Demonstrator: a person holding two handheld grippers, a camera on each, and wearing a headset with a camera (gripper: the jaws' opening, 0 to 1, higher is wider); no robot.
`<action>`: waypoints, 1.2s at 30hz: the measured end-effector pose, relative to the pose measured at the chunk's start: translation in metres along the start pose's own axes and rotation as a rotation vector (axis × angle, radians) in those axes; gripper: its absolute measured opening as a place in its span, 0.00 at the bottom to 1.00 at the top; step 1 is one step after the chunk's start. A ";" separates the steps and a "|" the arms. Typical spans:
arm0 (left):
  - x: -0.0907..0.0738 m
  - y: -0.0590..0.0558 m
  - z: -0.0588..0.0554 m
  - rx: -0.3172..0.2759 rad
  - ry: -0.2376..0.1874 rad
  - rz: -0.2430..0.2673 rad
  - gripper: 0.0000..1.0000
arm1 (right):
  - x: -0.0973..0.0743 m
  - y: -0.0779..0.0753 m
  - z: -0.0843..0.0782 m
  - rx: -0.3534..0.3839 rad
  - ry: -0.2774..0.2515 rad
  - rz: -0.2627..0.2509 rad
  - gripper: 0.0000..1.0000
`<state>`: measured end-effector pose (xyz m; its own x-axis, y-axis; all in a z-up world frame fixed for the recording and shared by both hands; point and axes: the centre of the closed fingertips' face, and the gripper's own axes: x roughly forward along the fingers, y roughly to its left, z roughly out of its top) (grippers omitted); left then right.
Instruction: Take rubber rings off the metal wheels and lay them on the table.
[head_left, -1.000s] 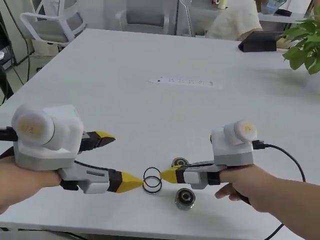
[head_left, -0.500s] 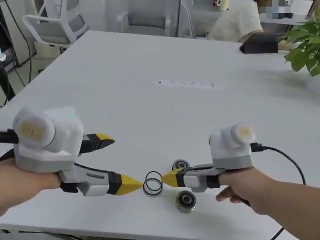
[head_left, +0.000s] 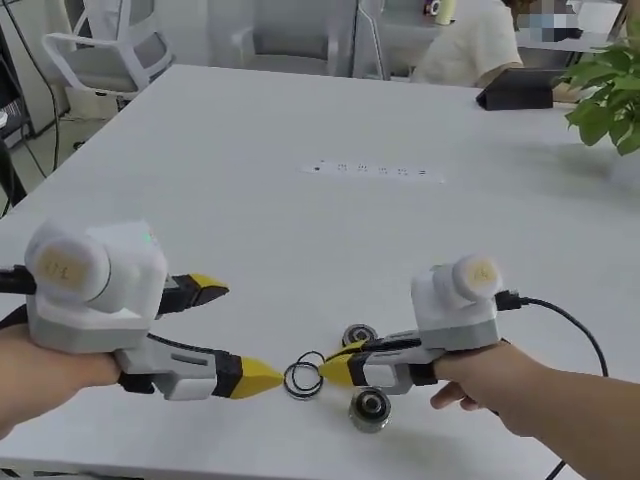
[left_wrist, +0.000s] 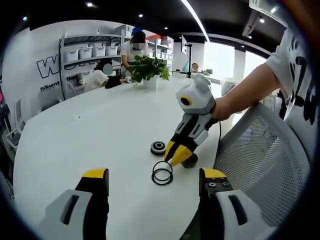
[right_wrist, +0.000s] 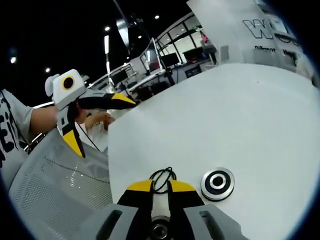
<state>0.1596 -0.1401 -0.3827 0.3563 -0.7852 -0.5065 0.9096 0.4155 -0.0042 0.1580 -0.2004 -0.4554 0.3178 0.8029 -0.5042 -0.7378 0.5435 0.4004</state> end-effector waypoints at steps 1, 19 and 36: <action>0.000 0.000 0.000 0.000 0.001 0.000 0.71 | 0.000 0.000 0.000 -0.005 0.001 -0.003 0.11; 0.001 0.003 0.001 0.002 0.009 -0.005 0.71 | 0.000 0.008 0.011 -0.102 -0.022 0.018 0.30; 0.007 0.006 0.008 0.007 0.012 -0.012 0.71 | -0.019 -0.004 0.032 -0.107 -0.115 -0.006 0.36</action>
<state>0.1692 -0.1472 -0.3795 0.3426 -0.7844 -0.5171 0.9152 0.4029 -0.0047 0.1745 -0.2101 -0.4228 0.3841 0.8257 -0.4131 -0.7929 0.5242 0.3106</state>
